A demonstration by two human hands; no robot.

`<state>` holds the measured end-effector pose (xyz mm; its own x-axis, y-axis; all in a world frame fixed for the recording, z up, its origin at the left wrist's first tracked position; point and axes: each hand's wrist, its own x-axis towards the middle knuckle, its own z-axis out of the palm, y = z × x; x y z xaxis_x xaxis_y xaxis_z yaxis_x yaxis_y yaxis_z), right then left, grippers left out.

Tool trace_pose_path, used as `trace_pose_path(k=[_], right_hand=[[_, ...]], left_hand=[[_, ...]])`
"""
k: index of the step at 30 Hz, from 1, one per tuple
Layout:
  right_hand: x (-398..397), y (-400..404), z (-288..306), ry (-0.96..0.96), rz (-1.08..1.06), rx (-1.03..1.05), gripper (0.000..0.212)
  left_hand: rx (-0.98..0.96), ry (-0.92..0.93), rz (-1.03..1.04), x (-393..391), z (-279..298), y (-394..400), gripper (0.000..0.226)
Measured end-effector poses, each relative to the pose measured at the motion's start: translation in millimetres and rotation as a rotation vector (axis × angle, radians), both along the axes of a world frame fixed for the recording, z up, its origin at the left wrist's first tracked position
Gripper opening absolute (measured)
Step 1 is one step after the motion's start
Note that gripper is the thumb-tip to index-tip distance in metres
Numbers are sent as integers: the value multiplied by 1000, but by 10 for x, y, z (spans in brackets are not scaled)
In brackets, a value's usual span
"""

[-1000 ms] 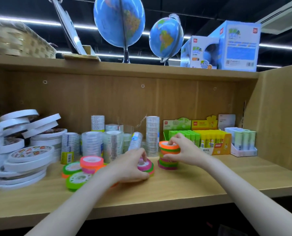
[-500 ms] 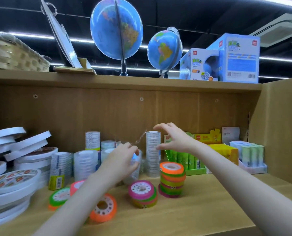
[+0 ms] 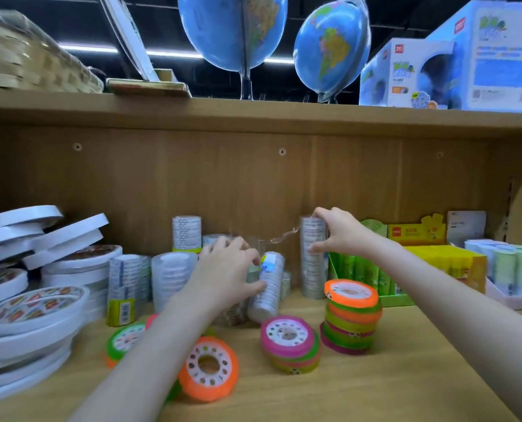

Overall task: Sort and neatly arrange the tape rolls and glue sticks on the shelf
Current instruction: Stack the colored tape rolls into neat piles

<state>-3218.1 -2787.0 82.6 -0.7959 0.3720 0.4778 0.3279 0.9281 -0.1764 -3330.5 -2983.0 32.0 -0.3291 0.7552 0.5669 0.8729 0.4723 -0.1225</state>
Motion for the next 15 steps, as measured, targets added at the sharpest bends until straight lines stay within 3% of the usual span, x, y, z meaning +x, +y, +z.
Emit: trace_pose_path(k=[5, 8, 10, 12, 15], right_hand=[[18, -66, 74, -15, -46, 96, 56], [78, -231, 210, 98, 96, 152, 43], [85, -404, 234, 75, 194, 169, 27], [42, -589, 199, -68, 217, 120, 27], [-104, -720, 82, -385, 89, 85, 58]], left_hand=[[35, -17, -17, -5, 14, -15, 45], [70, -25, 8, -22, 42, -49, 49], [89, -28, 20, -28, 62, -84, 47], [96, -35, 30, -25, 79, -112, 46], [92, -53, 23, -8, 86, -143, 46]])
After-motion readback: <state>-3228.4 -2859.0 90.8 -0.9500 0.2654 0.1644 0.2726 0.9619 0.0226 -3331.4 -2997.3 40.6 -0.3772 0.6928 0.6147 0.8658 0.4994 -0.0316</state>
